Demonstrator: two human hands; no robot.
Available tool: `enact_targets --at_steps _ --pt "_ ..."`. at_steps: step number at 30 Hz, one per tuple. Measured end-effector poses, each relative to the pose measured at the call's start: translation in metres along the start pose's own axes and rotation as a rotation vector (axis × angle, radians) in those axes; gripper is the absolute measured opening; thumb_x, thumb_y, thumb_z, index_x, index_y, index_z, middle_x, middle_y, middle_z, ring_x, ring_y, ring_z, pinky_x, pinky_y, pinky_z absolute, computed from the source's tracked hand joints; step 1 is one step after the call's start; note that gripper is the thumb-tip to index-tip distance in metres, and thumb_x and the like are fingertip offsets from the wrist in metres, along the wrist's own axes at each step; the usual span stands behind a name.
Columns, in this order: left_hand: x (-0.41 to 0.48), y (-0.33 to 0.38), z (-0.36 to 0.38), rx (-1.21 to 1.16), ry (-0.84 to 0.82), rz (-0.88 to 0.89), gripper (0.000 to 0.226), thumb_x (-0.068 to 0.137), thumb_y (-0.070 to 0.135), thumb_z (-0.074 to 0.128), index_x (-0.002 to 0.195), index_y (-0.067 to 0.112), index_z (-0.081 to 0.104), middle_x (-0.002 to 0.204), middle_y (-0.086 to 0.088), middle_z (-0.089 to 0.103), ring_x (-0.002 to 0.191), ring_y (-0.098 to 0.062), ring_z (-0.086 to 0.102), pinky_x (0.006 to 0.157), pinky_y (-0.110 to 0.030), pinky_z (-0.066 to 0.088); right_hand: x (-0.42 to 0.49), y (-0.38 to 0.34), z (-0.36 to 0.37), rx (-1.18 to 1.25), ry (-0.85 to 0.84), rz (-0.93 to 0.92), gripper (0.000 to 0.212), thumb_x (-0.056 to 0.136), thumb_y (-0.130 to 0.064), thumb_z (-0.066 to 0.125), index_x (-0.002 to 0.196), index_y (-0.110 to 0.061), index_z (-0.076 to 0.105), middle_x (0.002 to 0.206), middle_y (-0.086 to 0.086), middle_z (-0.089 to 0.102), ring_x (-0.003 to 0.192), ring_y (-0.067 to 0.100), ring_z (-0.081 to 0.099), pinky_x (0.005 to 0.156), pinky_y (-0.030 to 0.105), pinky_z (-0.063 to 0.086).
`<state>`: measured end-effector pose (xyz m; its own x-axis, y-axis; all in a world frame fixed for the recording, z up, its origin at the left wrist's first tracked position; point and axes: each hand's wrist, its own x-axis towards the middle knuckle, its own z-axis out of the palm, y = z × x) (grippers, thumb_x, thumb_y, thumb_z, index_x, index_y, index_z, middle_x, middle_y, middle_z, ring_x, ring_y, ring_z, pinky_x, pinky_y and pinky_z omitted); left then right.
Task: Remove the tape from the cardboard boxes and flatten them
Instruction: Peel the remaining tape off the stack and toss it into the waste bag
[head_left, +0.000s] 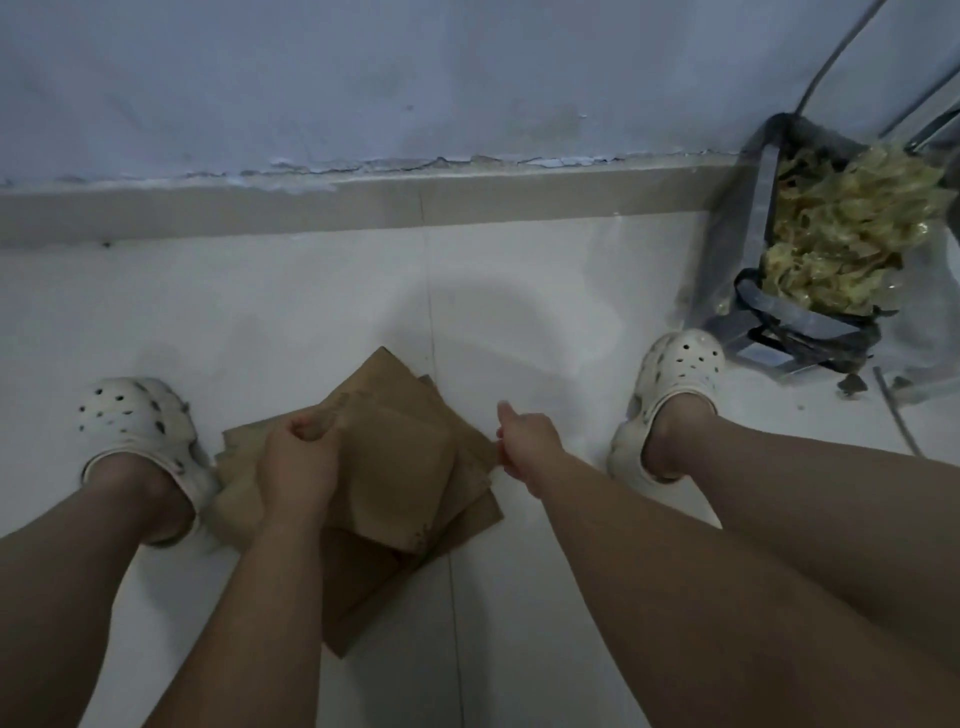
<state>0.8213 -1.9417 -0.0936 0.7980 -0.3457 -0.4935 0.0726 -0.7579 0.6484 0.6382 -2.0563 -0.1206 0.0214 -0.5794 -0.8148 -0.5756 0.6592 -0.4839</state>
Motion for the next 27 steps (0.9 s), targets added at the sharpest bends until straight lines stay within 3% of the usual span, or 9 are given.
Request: enact_targets --at_steps 3,5,7,9,11,14,18,22,27 --pt "0.008 -0.013 -0.011 0.070 -0.104 -0.098 0.067 0.076 0.036 0.076 0.132 0.014 0.048 0.126 -0.007 0.057 0.109 -0.032 0.055 0.092 -0.049 0.048 -0.012 0.030 0.022 0.106 -0.122 0.113 0.062 0.096 -0.056 0.046 0.123 -0.001 0.058 0.116 0.014 0.065 0.099 0.030 0.064 0.084 0.039 0.055" --pt "0.010 -0.019 -0.014 0.058 -0.195 -0.121 0.053 0.077 0.032 0.077 0.121 0.008 0.058 0.117 -0.012 0.062 0.101 -0.030 0.059 0.088 -0.044 0.051 -0.025 0.041 0.034 0.244 -0.257 0.179 0.066 0.094 -0.060 0.047 0.133 -0.008 0.054 0.116 0.009 0.066 0.092 0.022 0.064 0.068 0.031 0.052" --pt "0.009 -0.018 -0.018 0.169 -0.274 -0.036 0.038 0.082 0.034 0.071 0.108 0.008 0.064 0.107 -0.011 0.065 0.092 -0.026 0.060 0.080 -0.037 0.050 -0.032 0.048 0.043 0.384 -0.343 0.209 0.063 0.092 -0.058 0.052 0.135 -0.012 0.053 0.109 0.002 0.067 0.089 0.016 0.064 0.064 0.027 0.049" --pt "0.010 -0.013 -0.019 0.270 -0.312 0.123 0.036 0.090 0.036 0.060 0.116 0.010 0.062 0.113 -0.008 0.064 0.099 -0.027 0.059 0.085 -0.038 0.047 -0.034 0.050 0.049 0.509 -0.367 0.202 0.058 0.091 -0.051 0.059 0.135 -0.014 0.054 0.109 -0.001 0.069 0.090 0.015 0.066 0.065 0.026 0.051" --pt "0.011 -0.004 -0.021 0.244 -0.288 0.243 0.037 0.096 0.035 0.049 0.124 0.011 0.056 0.115 -0.004 0.059 0.107 -0.028 0.055 0.086 -0.035 0.043 -0.034 0.047 0.048 0.582 -0.373 0.168 0.050 0.090 -0.048 0.062 0.130 -0.017 0.059 0.106 -0.001 0.073 0.089 0.015 0.070 0.065 0.027 0.054" --pt "0.011 0.005 -0.023 0.098 -0.254 0.264 0.028 0.099 0.036 0.041 0.112 0.015 0.052 0.106 -0.003 0.056 0.092 -0.022 0.053 0.070 -0.033 0.037 -0.034 0.035 0.035 0.571 -0.360 0.092 0.039 0.090 -0.053 0.059 0.114 -0.023 0.066 0.105 -0.006 0.073 0.093 0.010 0.068 0.063 0.026 0.052" --pt "0.003 0.016 -0.023 -0.188 -0.337 0.004 0.027 0.101 0.036 0.038 0.114 0.016 0.050 0.098 -0.001 0.055 0.083 -0.017 0.053 0.060 -0.030 0.042 -0.042 0.010 0.009 0.516 -0.370 -0.026 0.046 0.088 -0.063 0.054 0.102 -0.022 0.070 0.086 -0.017 0.074 0.081 0.000 0.069 0.061 0.022 0.051" --pt "-0.012 0.021 -0.028 -0.589 -0.513 -0.279 0.019 0.099 0.024 0.046 0.106 0.012 0.059 0.091 -0.008 0.068 0.077 -0.023 0.066 0.054 -0.031 0.054 -0.064 -0.009 -0.006 0.352 -0.484 -0.203 0.030 0.069 -0.061 0.067 0.094 -0.044 0.064 0.083 -0.030 0.070 0.073 -0.014 0.065 0.057 0.011 0.051" --pt "-0.025 0.018 -0.041 -0.828 -0.674 -0.381 0.039 0.090 0.021 0.054 0.127 0.008 0.054 0.120 -0.019 0.063 0.106 -0.036 0.061 0.077 -0.047 0.053 -0.078 -0.020 -0.022 0.263 -0.642 -0.246 0.050 0.066 -0.044 0.081 0.107 -0.030 0.058 0.091 -0.022 0.073 0.084 -0.003 0.069 0.066 0.018 0.056"
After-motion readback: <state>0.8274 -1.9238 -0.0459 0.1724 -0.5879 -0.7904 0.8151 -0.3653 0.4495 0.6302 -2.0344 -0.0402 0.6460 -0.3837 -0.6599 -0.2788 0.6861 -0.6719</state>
